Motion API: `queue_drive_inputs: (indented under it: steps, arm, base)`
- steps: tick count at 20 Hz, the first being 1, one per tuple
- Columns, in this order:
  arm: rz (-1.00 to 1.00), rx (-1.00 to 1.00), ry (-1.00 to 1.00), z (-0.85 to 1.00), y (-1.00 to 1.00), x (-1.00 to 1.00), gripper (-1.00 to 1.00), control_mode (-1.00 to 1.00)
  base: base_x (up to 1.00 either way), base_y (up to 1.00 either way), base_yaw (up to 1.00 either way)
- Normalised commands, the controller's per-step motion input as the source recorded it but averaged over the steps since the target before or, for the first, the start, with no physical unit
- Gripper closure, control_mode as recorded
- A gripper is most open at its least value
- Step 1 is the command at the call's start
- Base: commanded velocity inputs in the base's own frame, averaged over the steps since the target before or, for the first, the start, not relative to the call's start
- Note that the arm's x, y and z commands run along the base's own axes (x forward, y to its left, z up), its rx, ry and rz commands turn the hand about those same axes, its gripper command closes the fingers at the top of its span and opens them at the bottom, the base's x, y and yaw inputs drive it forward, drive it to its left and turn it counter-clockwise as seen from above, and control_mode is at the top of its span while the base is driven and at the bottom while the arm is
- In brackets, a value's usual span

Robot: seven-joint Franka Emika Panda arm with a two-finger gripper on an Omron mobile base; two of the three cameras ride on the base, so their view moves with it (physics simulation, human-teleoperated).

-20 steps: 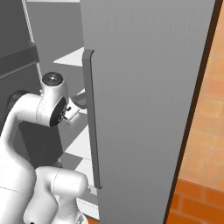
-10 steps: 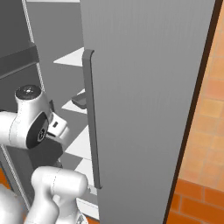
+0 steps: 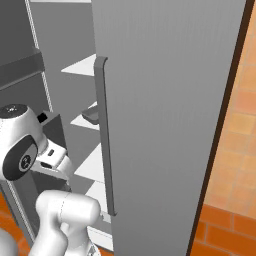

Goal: Take the meat container that has the fish and place it on the second highest rack of the freezer. Then take the vegetable container that has the lemon wedge and lime and place it on the highest rack of the freezer.

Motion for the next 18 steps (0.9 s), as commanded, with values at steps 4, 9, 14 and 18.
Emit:
queue_drive_inputs:
  steps: [4,9,14,18]
  arm:
    - [0.0,-0.01,0.0,-0.05,0.0,0.0,-1.0,1.0]
    - [0.0,0.0,0.0,0.0,0.0,0.0,-1.0,1.0]
    - [0.0,0.0,0.0,0.0,0.0,0.0,-1.0,1.0]
    - [0.0,0.0,0.0,0.0,0.0,0.0,-1.0,1.0]
  base:
    - [-0.02,-0.22,0.0]
    - [-0.51,-0.94,-0.03]
    - [-0.83,-0.22,0.38]
    - [-0.39,0.0,0.94]
